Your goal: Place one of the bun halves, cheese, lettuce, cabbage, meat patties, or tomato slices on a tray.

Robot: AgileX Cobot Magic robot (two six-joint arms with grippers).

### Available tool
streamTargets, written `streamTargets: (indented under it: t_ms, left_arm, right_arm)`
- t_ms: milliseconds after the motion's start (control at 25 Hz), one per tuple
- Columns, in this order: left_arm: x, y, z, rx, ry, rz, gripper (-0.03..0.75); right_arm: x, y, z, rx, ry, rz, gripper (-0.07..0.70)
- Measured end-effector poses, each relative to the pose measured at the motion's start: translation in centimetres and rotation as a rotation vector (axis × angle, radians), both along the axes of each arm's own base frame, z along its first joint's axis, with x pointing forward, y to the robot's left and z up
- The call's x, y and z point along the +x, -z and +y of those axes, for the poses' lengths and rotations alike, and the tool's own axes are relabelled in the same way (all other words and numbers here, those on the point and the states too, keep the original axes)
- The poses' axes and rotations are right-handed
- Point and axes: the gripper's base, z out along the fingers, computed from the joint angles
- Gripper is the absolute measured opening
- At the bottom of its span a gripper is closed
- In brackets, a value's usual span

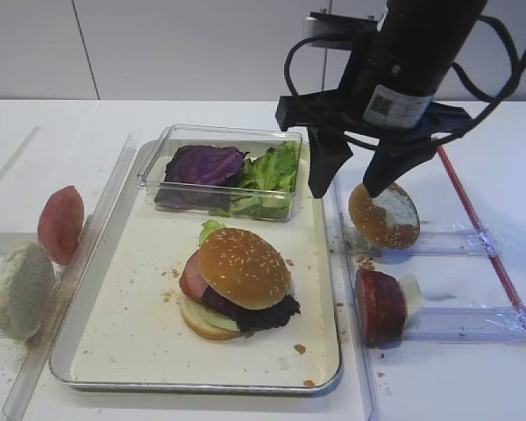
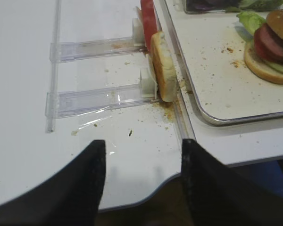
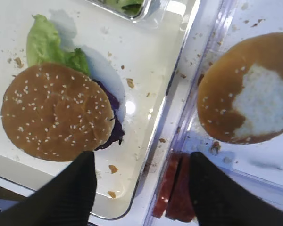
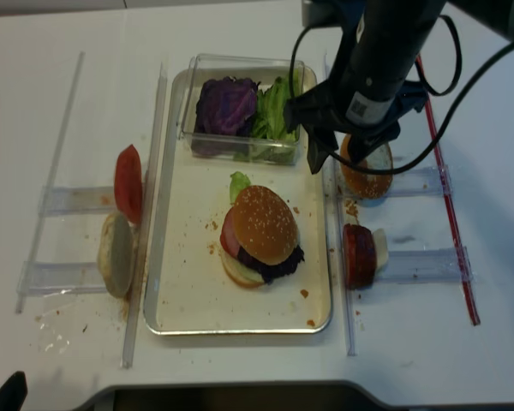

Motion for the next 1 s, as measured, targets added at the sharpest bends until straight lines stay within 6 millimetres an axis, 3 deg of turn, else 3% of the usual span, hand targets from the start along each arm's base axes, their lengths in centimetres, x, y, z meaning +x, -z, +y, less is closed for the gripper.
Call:
streamTargets:
  t_ms: [560,800,1000]
  left_arm:
    - [0.0,0.0,0.0,0.000,0.000,0.000,0.350]
    - [0.0,0.0,0.0,0.000,0.000,0.000,0.350]
    - [0.0,0.0,0.0,0.000,0.000,0.000,0.350]
  right_arm:
    - [0.1,-2.3,-6.4,-0.021,0.150,-0.074,0.452]
    - [-1.3,-3.2,-10.1,-0.034,0.220,-0.106,0.452]
    - [-2.9,-2.8,-13.2,-0.072,0.274,-0.100,0.452]
